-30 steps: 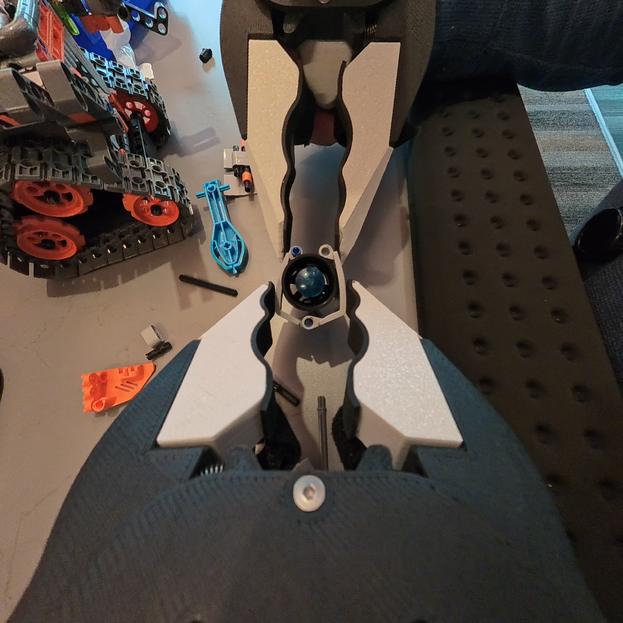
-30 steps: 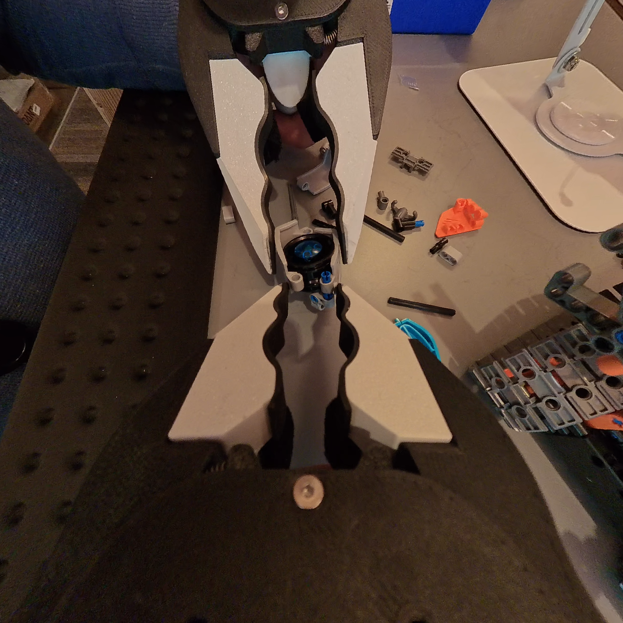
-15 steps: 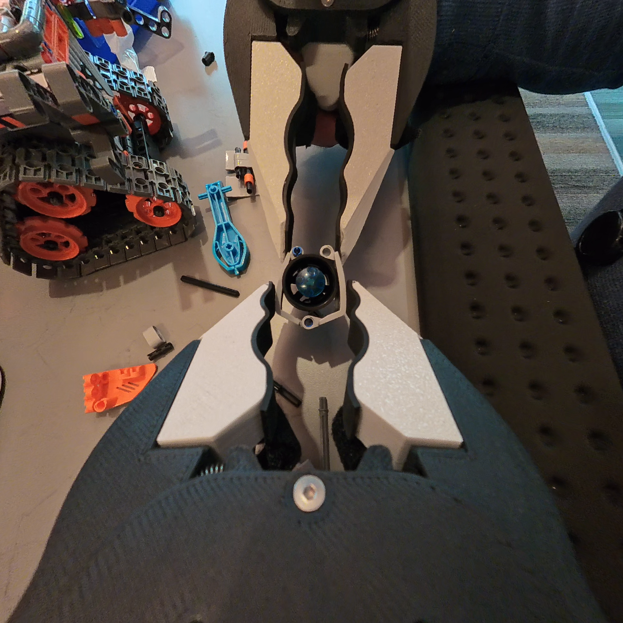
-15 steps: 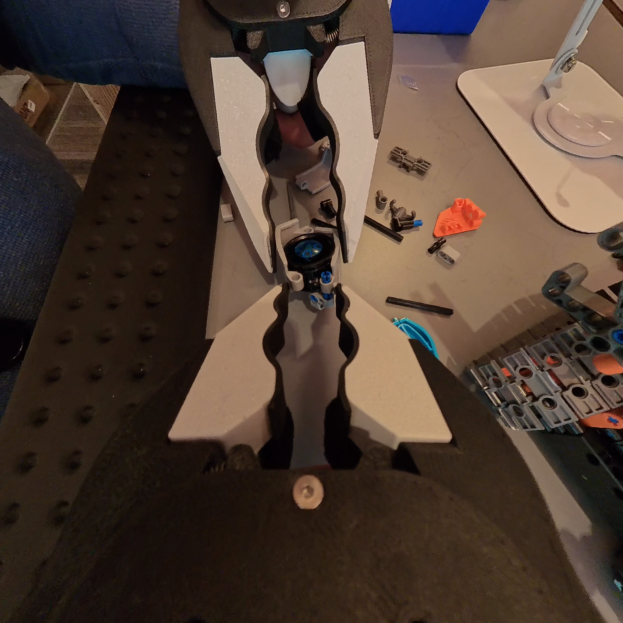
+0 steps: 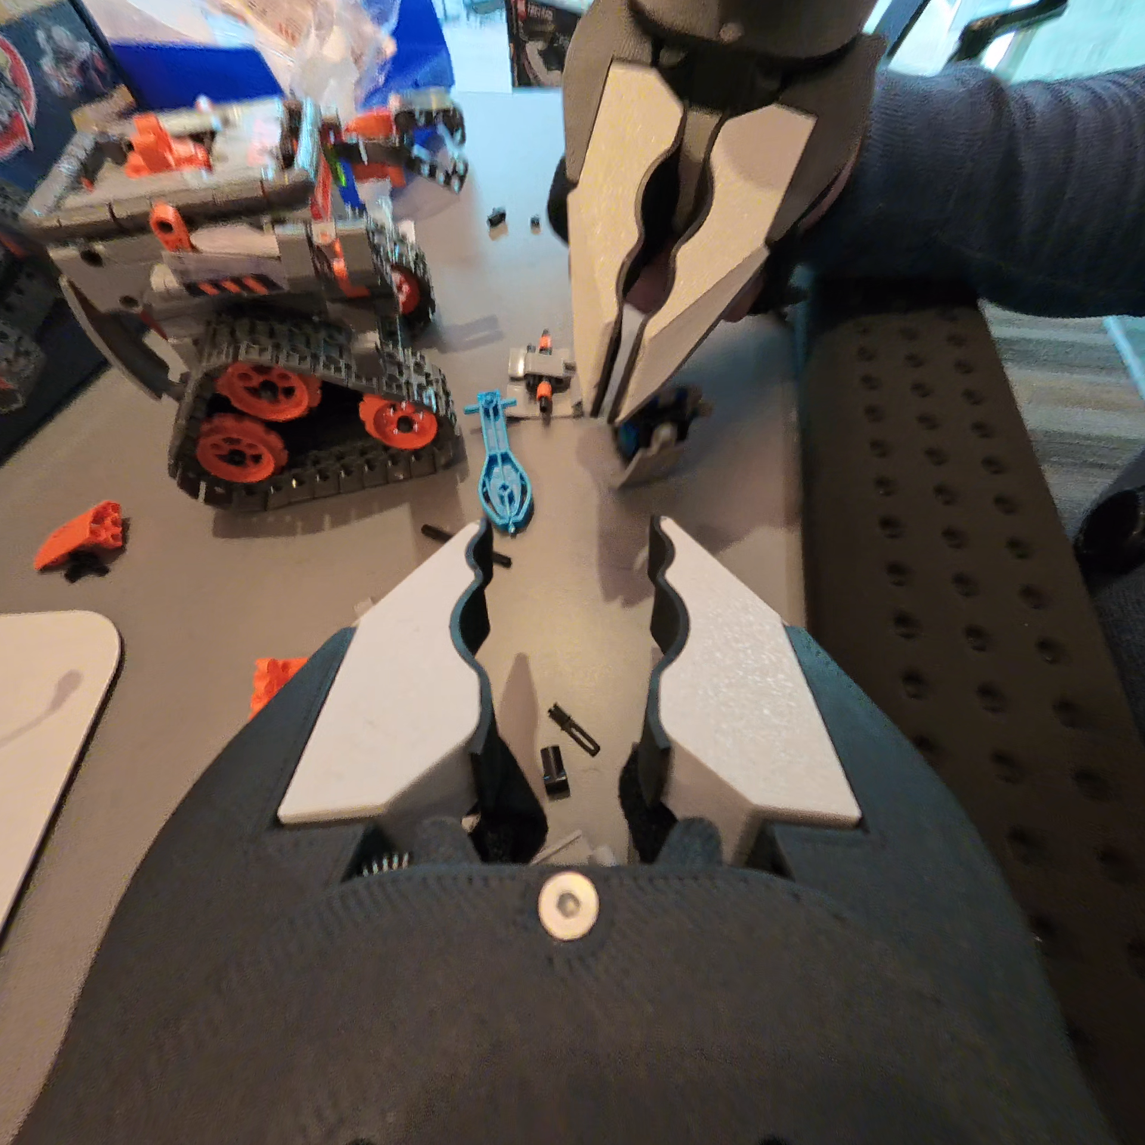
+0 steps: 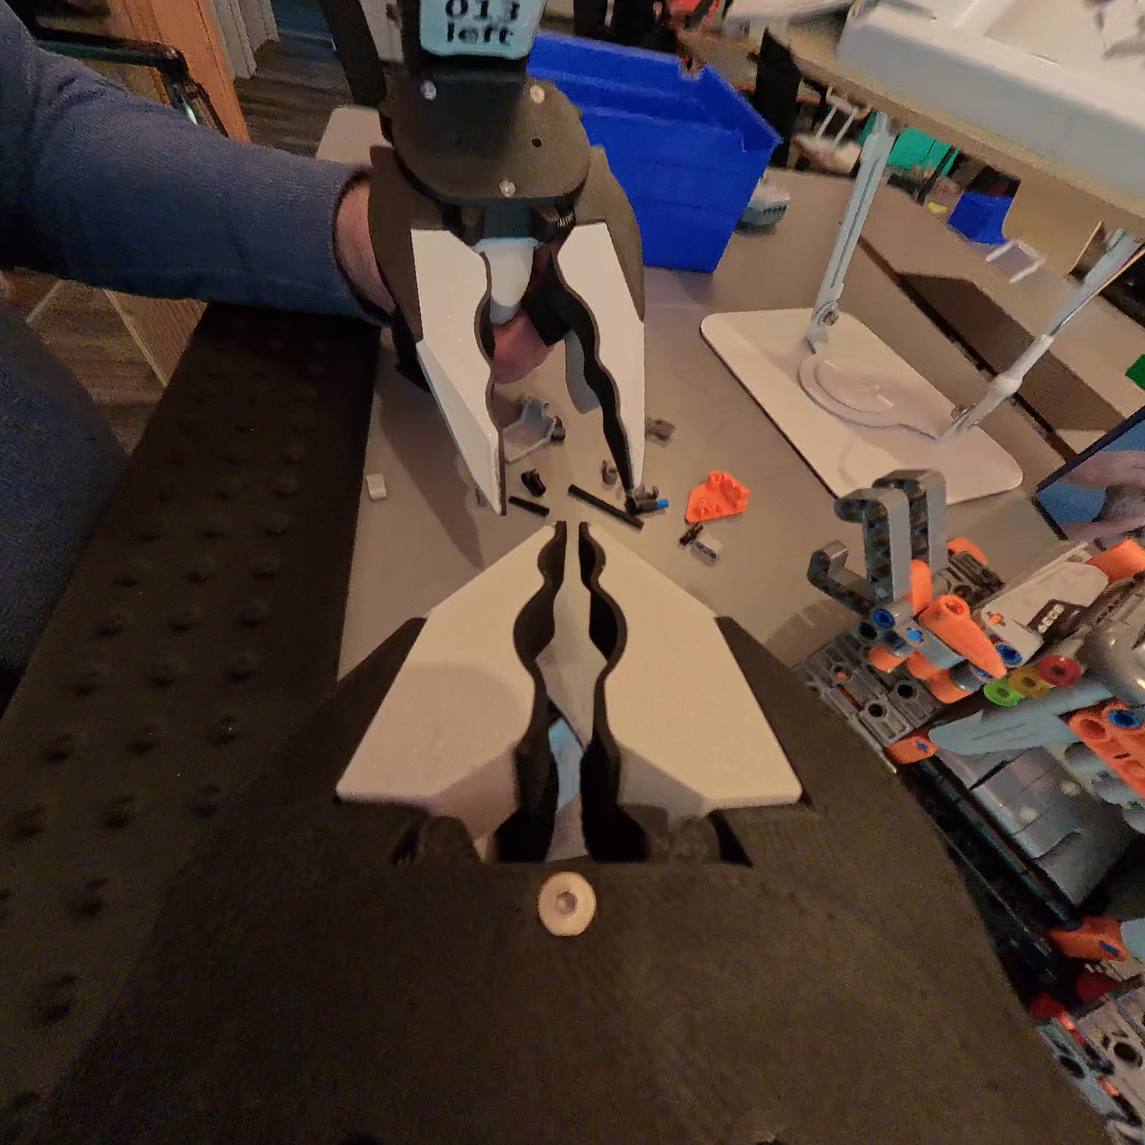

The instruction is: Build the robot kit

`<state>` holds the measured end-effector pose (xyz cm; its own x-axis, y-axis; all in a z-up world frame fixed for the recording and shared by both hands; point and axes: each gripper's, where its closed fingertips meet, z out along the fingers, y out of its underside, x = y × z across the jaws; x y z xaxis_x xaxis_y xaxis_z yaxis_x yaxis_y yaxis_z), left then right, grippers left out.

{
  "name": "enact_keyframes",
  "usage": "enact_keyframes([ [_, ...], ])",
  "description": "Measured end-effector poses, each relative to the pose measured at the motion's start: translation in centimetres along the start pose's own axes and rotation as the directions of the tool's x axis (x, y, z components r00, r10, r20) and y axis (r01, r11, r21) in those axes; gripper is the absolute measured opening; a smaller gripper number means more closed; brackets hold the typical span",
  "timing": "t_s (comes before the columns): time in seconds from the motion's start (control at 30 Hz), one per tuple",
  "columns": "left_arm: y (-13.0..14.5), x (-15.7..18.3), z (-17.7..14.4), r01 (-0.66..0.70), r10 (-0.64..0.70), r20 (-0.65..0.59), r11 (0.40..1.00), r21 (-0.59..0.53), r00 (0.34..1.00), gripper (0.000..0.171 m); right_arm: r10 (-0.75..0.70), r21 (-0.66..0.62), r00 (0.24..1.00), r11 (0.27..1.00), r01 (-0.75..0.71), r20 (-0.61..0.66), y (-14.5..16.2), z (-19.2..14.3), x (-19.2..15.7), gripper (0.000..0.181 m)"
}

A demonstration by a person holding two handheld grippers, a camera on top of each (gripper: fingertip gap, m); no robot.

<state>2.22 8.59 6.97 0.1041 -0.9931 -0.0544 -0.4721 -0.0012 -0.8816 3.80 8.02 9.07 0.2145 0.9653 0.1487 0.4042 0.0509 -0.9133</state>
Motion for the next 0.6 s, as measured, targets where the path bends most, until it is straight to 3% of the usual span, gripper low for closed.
enact_keyframes([
  [0.07, 1.2, -0.5, 0.3, -0.002, 0.004, 0.027, 0.998, -0.065, 1.0, 0.05, 0.007, -0.06, 1.0, 0.998, -0.007, -0.012, 1.2, 0.0, 0.4, 0.0],
  [0.13, 1.0, -0.4, 0.2, 0.006, -0.005, 0.015, 0.999, -0.052, 1.0, 0.048, 0.045, -0.099, 0.999, 0.994, -0.048, -0.031, 2.1, -0.9, 1.2, 0.003],
  [0.3, 1.3, 0.1, 0.8, -0.006, 0.005, -0.008, 0.998, -0.068, 1.0, 0.048, 0.161, -0.093, 0.979, 0.981, -0.172, -0.122, 2.4, -6.3, 3.4, 0.021],
  [0.43, 0.7, 2.0, 2.5, -0.079, 0.074, -0.056, 0.991, -0.104, 0.996, 0.053, 0.163, -0.217, 0.986, 0.962, -0.164, -0.02, 4.4, -8.0, 0.5, 0.03],
  [0.6, 0.4, 4.4, 5.7, -0.126, 0.106, -0.124, 0.978, -0.165, 0.987, 0.055, 0.129, -0.414, 0.991, 0.904, -0.104, 0.032, 8.8, -5.8, -2.1, 0.035],
])
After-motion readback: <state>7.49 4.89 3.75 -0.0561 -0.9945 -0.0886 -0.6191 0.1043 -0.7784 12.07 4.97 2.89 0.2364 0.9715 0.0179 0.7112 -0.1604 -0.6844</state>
